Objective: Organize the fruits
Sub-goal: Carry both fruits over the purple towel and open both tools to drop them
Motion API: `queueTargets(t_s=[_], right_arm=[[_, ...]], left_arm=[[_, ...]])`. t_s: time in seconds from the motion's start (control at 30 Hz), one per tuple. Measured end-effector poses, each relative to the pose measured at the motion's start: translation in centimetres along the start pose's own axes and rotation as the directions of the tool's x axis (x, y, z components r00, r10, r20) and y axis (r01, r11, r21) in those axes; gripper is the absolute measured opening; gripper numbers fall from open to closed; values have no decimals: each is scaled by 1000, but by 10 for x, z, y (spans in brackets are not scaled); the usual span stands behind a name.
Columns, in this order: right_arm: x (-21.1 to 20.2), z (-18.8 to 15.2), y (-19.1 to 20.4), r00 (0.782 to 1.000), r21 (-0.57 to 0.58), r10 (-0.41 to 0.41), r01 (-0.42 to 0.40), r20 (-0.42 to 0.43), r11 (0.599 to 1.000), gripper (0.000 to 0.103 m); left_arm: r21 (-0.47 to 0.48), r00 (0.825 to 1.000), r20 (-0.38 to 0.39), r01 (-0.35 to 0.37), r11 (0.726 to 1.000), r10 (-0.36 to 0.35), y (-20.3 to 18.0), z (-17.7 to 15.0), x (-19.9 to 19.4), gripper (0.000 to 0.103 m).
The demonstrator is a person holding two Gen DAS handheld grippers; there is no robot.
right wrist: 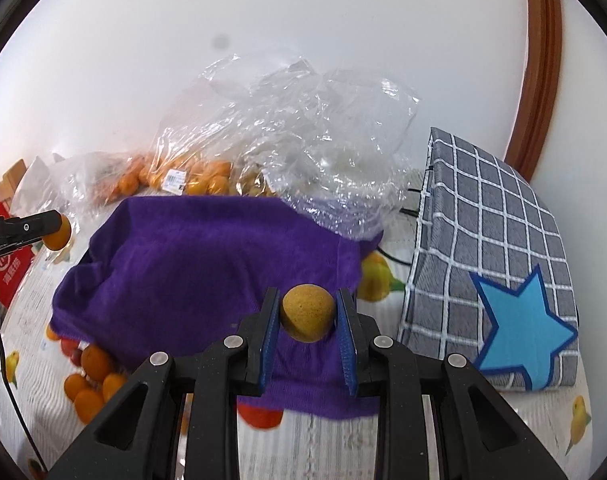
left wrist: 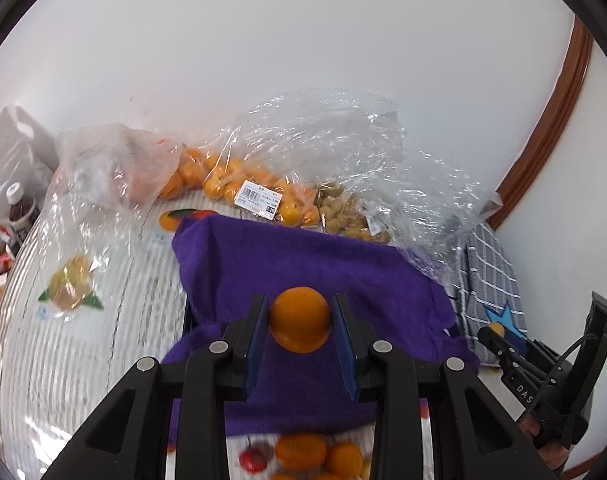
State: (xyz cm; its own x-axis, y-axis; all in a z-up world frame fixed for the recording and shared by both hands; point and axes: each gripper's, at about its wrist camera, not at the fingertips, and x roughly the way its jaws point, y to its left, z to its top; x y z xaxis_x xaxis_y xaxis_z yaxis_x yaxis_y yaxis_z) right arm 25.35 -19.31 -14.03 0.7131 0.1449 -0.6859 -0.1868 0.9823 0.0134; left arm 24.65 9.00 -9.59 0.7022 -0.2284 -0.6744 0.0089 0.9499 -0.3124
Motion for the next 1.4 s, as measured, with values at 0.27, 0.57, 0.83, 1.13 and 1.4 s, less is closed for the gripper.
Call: queueTargets(t_s=[0.27, 0.57, 0.83, 1.13, 1.4], right_arm=[[49, 11, 0, 998, 3, 0, 1, -65, 1000, 27], [95, 13, 5, 994, -22, -17, 14, -110, 1000, 27], [110, 10, 4, 990, -18, -6, 3, -138, 1000, 27], [118, 8, 5, 988, -6, -3, 2, -155, 1000, 27], [106, 10, 8, 983, 14, 48, -46, -174, 999, 49]], left_arm=[[-40, 999, -53, 13, 999, -15, 9, 16, 46, 31], [-52, 992, -125, 18, 998, -25, 16, 18, 84, 31], [-52, 985, -173, -5, 999, -4, 22, 10, 104, 31], [-36, 981, -195, -18, 999, 11, 22, 7, 113, 31], [-17, 979, -202, -35, 999, 31, 19, 7, 114, 37]])
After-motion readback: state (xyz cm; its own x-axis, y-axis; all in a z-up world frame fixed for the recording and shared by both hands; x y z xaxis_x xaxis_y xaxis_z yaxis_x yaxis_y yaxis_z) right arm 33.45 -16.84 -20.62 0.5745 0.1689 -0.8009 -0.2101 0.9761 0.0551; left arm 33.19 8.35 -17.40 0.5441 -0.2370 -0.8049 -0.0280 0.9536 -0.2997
